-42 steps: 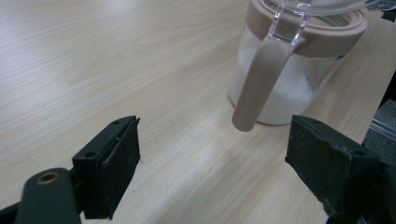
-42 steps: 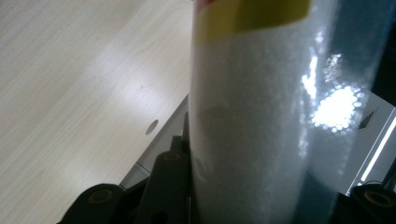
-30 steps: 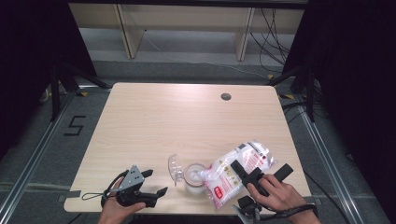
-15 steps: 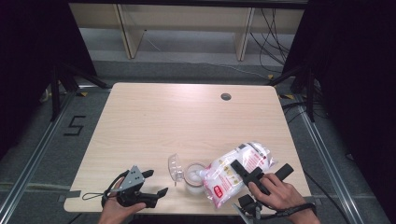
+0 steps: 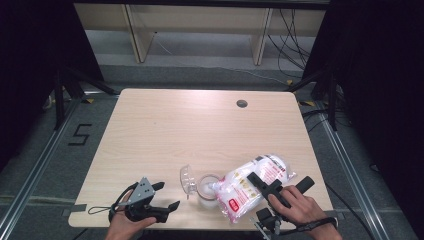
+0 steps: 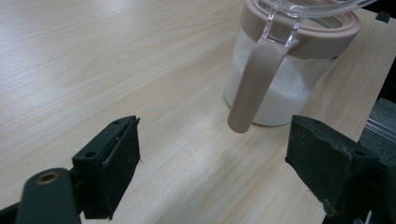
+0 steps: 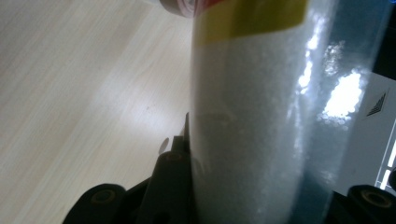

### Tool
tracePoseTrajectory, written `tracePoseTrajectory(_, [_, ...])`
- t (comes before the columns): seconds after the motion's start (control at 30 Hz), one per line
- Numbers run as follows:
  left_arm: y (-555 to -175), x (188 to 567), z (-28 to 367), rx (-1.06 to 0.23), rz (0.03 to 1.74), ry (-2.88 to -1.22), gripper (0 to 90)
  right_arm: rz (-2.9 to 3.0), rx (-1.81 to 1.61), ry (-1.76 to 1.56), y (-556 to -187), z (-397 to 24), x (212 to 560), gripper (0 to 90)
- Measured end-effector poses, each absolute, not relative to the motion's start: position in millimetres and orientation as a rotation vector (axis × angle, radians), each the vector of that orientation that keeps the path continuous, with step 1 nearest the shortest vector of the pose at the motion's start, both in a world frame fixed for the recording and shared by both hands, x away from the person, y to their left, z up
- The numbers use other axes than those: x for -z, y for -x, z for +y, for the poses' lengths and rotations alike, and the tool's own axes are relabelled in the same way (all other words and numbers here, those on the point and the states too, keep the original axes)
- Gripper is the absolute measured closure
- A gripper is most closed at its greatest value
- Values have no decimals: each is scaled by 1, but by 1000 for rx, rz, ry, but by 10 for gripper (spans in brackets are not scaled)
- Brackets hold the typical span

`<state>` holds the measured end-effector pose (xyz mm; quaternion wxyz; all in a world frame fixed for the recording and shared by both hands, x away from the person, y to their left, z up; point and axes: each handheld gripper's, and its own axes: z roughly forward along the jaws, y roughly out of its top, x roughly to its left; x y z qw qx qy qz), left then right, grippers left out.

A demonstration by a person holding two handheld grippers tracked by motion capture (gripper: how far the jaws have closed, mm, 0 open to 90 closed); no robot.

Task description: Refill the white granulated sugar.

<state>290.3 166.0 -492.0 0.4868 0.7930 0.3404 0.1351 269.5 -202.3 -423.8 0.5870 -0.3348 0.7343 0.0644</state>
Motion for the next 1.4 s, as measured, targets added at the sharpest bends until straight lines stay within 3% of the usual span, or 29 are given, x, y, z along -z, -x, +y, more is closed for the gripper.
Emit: tracePoseTrajectory(1.4, [-290, 491, 166, -328, 833, -1921, 169, 1883, -519, 535, -283, -214, 429, 788])
